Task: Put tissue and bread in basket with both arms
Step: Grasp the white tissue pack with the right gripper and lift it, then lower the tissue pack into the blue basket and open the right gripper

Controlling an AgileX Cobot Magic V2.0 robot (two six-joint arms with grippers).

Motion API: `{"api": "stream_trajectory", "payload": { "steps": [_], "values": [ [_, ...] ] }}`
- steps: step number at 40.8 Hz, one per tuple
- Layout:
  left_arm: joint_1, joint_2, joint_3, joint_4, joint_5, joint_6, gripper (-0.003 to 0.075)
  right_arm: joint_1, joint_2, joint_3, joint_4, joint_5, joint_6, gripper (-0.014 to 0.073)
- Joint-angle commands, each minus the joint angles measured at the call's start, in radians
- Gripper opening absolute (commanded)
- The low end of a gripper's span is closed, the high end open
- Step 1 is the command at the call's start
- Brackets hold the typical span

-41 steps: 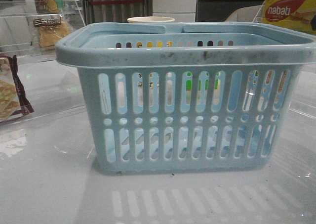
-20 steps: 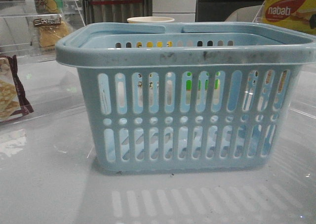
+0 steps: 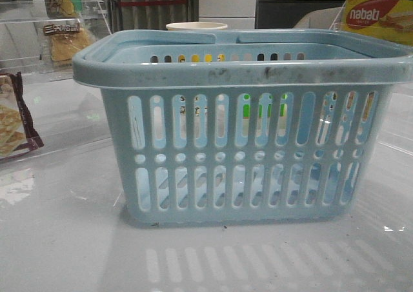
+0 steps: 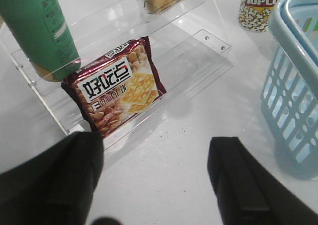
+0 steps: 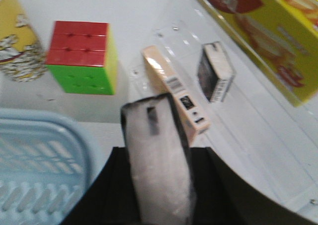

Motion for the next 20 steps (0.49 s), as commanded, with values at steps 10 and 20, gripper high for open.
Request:
{"api": "stream_trajectory", "payload": {
  "steps": [10,20],
  "values": [
    [-0.004,0.002,-0.029,-0.01,-0.077,-0.009,0.0507,0.325,-0.06,-0.01,0.0,0.018,-0.005,0.0154],
    [-0.004,0.002,-0.011,-0.01,-0.08,-0.009,0.0507,0.409,0.0,0.018,0.037,-0.011,-0.005,0.0374]
  ]
}}
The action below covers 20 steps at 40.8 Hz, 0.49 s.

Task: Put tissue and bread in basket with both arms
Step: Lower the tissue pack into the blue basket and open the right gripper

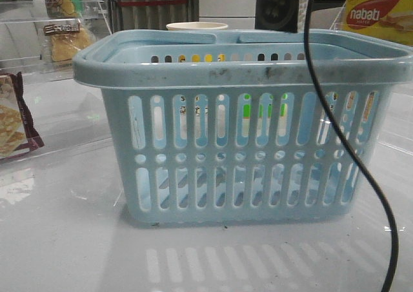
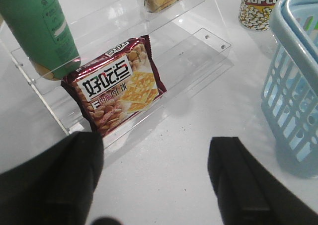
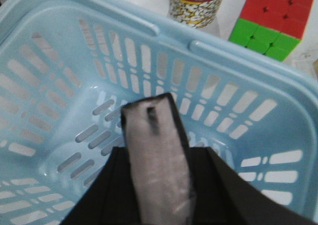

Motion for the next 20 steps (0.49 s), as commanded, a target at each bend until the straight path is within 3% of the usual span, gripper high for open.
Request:
{"api": "stream_trajectory", "payload": {
  "steps": [1,4,6,14,20],
  "values": [
    [-0.004,0.002,-0.017,-0.01,-0.078,-0.009,0.0507,0.002,-0.014,-0.026,0.007,-0.083,-0.005,0.043],
    [-0.004,0.002,-0.012,-0.01,-0.078,-0.009,0.0507,0.002,-0.008,-0.026,0.003,-0.097,-0.005,0.0539],
    [-0.004,0.002,-0.004,-0.01,-0.078,-0.009,0.0507,0.002,-0.014,-0.026,-0.002,-0.101,-0.005,0.0564],
    [-0.004,0.002,-0.004,-0.01,-0.078,-0.009,0.0507,0.002,-0.124,-0.001,-0.002,-0.099,-0.04,0.055],
    [-0.004,0.002,-0.004,-0.01,-0.078,-0.009,0.0507,0.002,-0.28,0.111,-0.005,-0.11,-0.059,0.055]
  ]
}}
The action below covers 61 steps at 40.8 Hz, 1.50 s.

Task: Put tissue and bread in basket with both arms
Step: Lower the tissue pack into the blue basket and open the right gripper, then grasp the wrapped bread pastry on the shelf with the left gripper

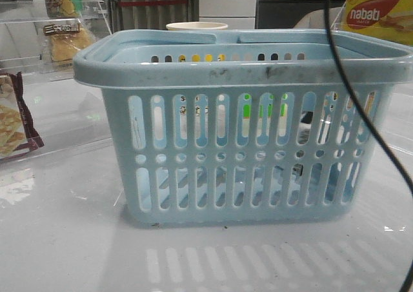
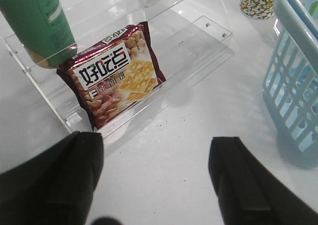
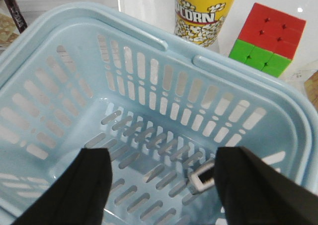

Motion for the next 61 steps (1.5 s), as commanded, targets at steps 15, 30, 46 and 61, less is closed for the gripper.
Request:
{"api": "stream_trajectory", "payload": {
  "steps": [15,30,46,61],
  "values": [
    [-0.004,0.002,-0.028,-0.039,-0.106,-0.009,0.0507,0.0,-0.491,0.35,-0.024,-0.063,-0.044,0.055],
    [-0.081,0.125,-0.08,-0.043,-0.193,0.023,0.0587,0.0,-0.591,0.397,-0.024,-0.032,-0.044,0.055],
    [-0.089,0.607,-0.371,-0.021,-0.339,0.023,0.0582,0.0,-0.591,0.397,-0.024,-0.032,-0.044,0.055],
    [-0.033,1.002,-0.743,-0.028,-0.354,0.023,0.0582,0.0,-0.591,0.397,-0.024,-0.032,-0.044,0.055]
  ]
}}
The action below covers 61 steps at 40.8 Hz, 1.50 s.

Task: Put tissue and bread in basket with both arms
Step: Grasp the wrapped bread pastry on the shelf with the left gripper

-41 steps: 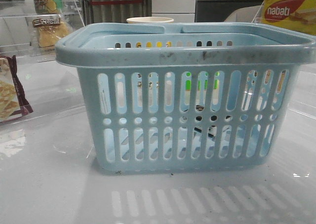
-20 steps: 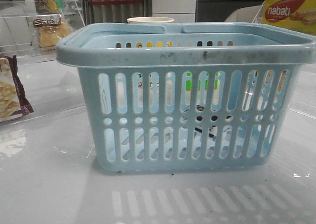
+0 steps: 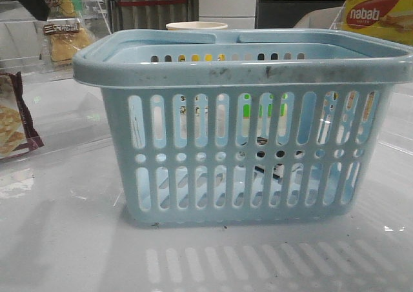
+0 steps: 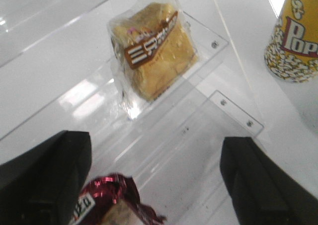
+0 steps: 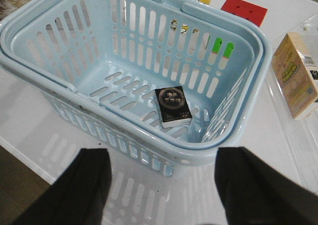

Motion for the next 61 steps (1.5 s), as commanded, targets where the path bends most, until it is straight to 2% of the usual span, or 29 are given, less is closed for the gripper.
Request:
{"api": "stream_trajectory", "payload": {
  "steps": [1,10,24,26,35,43,49,57,61],
  "values": [
    [0.01,0.039,-0.115,-0.008,-0.085,0.0,0.0582,0.0,-0.003,-0.028,-0.005,-0.07,-0.011,0.055],
    [0.011,0.183,-0.248,-0.008,-0.169,0.0,0.0582,0.0,-0.003,-0.028,-0.005,-0.07,-0.011,0.055],
    [0.011,0.29,-0.286,-0.008,-0.293,0.0,0.0571,0.0,-0.003,-0.028,-0.005,-0.07,-0.011,0.055],
    [0.011,0.296,-0.286,-0.008,-0.301,0.0,0.0542,0.0,-0.003,-0.028,-0.005,-0.07,-0.011,0.055],
    [0.011,0.302,-0.286,-0.005,-0.303,0.0,0.0295,0.0,-0.003,-0.028,-0.005,-0.07,-0.011,0.055],
    [0.011,0.289,-0.286,-0.005,-0.3,0.0,0.0152,0.0,-0.003,-0.028,-0.005,-0.07,-0.011,0.055],
    [0.011,0.225,-0.286,-0.005,-0.259,0.0,0.0089,0.0,-0.003,-0.028,-0.005,-0.07,-0.011,0.055],
    [0.001,0.075,-0.286,-0.01,-0.158,0.0,0.0091,0.0,-0.003,-0.028,-0.005,-0.07,-0.011,0.055],
    [-0.016,-0.015,-0.286,-0.01,-0.065,0.0,0.0091,0.0,-0.003,-0.028,-0.005,-0.07,-0.011,0.055]
  ]
}}
